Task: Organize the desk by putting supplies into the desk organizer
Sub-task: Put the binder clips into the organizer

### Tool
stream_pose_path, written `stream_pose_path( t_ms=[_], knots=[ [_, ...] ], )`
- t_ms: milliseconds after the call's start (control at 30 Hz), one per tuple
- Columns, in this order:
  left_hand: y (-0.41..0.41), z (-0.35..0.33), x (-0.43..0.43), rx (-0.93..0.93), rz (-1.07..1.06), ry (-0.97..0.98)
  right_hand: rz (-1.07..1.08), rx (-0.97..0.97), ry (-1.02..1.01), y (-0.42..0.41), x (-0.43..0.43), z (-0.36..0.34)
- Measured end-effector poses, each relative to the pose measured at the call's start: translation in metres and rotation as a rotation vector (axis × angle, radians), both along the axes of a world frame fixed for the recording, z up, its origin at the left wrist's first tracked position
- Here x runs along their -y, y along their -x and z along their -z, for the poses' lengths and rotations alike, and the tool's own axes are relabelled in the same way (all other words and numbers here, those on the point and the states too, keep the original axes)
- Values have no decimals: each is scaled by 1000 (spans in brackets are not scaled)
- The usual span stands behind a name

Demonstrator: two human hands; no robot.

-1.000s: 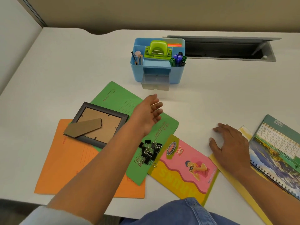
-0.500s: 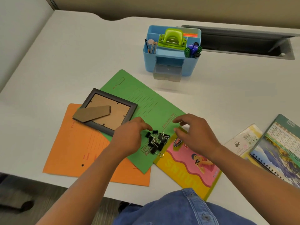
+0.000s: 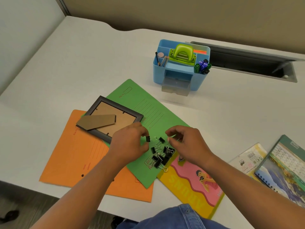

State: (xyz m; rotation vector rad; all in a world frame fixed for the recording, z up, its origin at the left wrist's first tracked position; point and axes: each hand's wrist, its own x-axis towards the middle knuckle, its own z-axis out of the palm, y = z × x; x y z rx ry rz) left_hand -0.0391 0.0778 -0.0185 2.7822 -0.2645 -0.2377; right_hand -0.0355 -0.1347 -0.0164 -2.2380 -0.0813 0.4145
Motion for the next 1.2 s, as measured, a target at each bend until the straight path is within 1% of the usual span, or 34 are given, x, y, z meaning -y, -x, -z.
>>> stream_pose_path(
  t_ms=[100, 200, 333, 433, 500, 533, 567, 633, 667, 733, 967, 1100, 1200],
  knots=[
    [-3, -9, 4, 76, -52, 103, 39, -15, -84, -8, -5, -5],
    [-7, -14, 13, 115, -75, 215, 82, -52, -201, -16, -9, -11],
    [-13, -22, 21, 162, -110, 296, 162, -111, -350, -30, -8, -26],
    [-19, -25, 23, 175, -163, 376, 191, -100, -358, -49, -3, -39],
    [-22, -25, 24, 159, -197, 419, 269, -60, -361, -68, 4, -46],
    [-23, -24, 24, 142, -206, 424, 307, -15, -333, -79, 8, -48],
    [-23, -22, 24, 119, -212, 422, 320, 57, -255, -91, 12, -49],
    [-23, -17, 23, 69, -220, 422, 279, 214, -28, -113, 20, -51],
    [-22, -14, 23, 47, -226, 422, 264, 267, 50, -122, 23, -51],
    [-20, -8, 23, 13, -241, 420, 267, 303, 128, -137, 27, -51],
    [-6, 10, 25, -70, -263, 411, 278, 290, 249, -162, 26, -40],
    [-8, 17, 22, -102, -233, 371, 297, 267, 242, -165, 28, -35],
    [-13, 20, 20, -133, -171, 296, 318, 265, 218, -160, 31, -34]
  ],
)
